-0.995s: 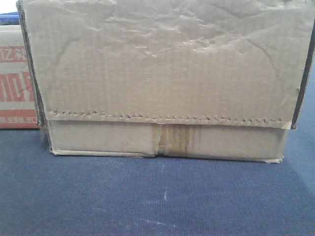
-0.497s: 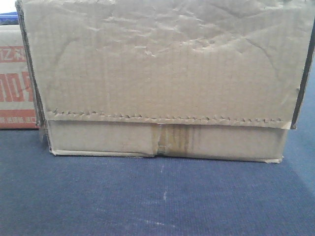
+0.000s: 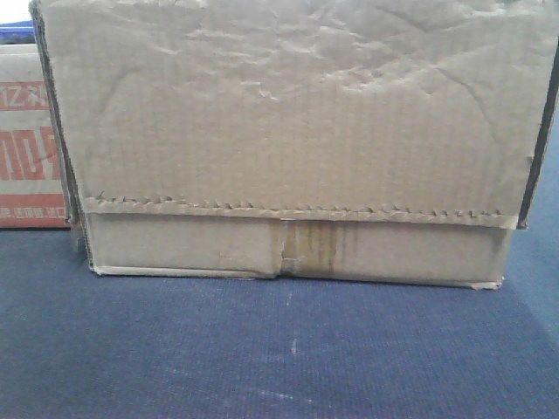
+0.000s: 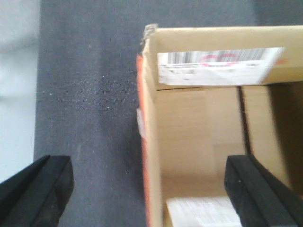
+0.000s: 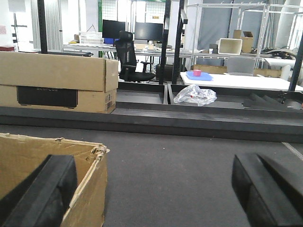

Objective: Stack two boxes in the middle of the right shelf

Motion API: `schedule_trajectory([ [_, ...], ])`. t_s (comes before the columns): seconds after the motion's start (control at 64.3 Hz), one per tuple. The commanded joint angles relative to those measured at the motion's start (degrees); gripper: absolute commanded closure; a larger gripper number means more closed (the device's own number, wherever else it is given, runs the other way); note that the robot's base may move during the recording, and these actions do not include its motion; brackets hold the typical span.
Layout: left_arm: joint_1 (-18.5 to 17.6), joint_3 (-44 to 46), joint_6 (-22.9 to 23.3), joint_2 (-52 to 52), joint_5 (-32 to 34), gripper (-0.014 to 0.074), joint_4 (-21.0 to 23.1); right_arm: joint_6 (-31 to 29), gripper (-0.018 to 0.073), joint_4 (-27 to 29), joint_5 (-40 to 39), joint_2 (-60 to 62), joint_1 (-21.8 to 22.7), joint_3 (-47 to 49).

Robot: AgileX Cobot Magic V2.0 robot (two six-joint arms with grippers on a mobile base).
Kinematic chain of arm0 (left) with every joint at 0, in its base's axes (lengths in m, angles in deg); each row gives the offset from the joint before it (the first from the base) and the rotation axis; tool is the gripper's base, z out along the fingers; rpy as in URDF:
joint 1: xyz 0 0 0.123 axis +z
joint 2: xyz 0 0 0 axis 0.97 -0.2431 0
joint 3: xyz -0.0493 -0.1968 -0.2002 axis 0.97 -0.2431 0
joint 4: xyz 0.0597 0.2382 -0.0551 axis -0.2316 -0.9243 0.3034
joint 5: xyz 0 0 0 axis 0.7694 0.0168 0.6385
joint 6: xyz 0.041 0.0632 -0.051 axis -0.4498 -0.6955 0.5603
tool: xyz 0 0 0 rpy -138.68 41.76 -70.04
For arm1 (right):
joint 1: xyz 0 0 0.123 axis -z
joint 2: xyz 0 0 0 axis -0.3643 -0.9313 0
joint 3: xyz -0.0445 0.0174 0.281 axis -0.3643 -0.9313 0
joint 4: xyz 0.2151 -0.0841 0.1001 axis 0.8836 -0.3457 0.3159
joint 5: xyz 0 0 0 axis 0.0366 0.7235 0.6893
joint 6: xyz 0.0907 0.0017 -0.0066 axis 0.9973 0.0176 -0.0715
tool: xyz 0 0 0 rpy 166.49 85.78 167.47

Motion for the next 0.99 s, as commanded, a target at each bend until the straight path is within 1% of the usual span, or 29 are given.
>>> schedule_trajectory([
  [0.0, 0.21, 0.6, -0.54, -2.48, 2.35, 0.0046, 0.46, -0.41, -0.001, -0.48, -0.68, -0.34, -0.19, 0.51],
  [0.295, 0.21, 0.6, -0.54, -7.6, 4.99, 0.0048, 0.46, -0.41, -0.001, -0.48, 0.83, -0.34, -0.12, 0.51],
  [0.342, 0.21, 0.6, -0.54, -7.66, 4.99, 0.0054, 0.46, -0.41, -0.001, -0.48, 1.04, -0.34, -0.12, 0.51],
  [0.389, 0.21, 0.6, -0.54, -7.8, 4.99, 0.0078, 0.46, -0.41, -0.001, -0.48, 1.34, -0.34, -0.12, 0.51],
  [0.435, 0.21, 0.6, -0.54, -7.8, 4.99, 0.0121, 0.46, -0.41, -0.001, -0.48, 1.58, -0.34, -0.12, 0.51],
  [0.497, 0.21, 0.6, -0.54, -7.8, 4.99, 0.0248, 0.46, -0.41, -0.001, -0.48, 2.2, -0.34, -0.12, 0.51],
  [0.544, 0.21, 0.6, -0.54, -7.8, 4.86, 0.0389, 0.46, -0.41, -0.001, -0.48, 2.65, -0.34, -0.12, 0.51],
  [0.622, 0.21, 0.6, -0.54, -7.8, 4.34, 0.0593, 1.06, -0.41, -0.001, -0.48, 3.39, -0.34, -0.12, 0.51],
  [0.637, 0.21, 0.6, -0.54, -7.8, 4.2, 0.0655, 1.33, -0.41, -0.001, -0.48, 3.52, -0.34, -0.12, 0.51],
  [0.653, 0.21, 0.6, -0.54, -7.68, 3.9, 0.0697, 1.48, -0.41, -0.001, -0.48, 3.66, -0.34, -0.12, 0.51],
  [0.762, 0.21, 0.6, -0.16, -6.99, 3.12, 0.0708, 2.71, -0.41, -0.001, -0.48, 3.66, -0.34, -0.12, 0.51],
  [0.917, 0.8, 0.6, 3.1, -3.17, 2.77, 0.0708, 2.71, -0.41, -0.001, -0.48, 3.66, -0.34, -0.12, 0.51],
  [0.979, 1.79, 0.85, 4.67, -0.47, 2.77, 0.0708, 2.61, -0.41, -0.001, -0.48, 3.87, -0.34, -0.12, 0.51],
])
